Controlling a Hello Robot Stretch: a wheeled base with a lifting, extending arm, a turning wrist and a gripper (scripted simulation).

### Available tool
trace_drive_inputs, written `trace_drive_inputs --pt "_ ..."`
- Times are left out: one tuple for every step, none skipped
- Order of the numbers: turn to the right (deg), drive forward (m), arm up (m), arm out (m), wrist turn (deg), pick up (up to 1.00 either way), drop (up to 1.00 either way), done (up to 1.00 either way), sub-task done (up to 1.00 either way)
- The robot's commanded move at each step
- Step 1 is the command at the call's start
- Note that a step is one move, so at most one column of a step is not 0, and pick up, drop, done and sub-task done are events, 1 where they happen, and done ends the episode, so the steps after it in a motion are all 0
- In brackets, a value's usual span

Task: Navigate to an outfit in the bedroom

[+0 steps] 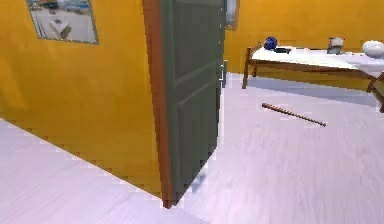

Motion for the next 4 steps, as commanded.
trace_drive_inputs --pt "-9.0 0.0 0.0 0.0 0.0 0.0 0.0 0.0 0.0" --pt "0.0 0.4 0.0 0.0 0.0 0.0 0.0 0.0 0.0" --pt "-45.0 0.0 0.0 0.0 0.0 0.0 0.0 0.0 0.0" --pt "-6.0 0.0 0.0 0.0 0.0 0.0 0.0 0.0 0.0"
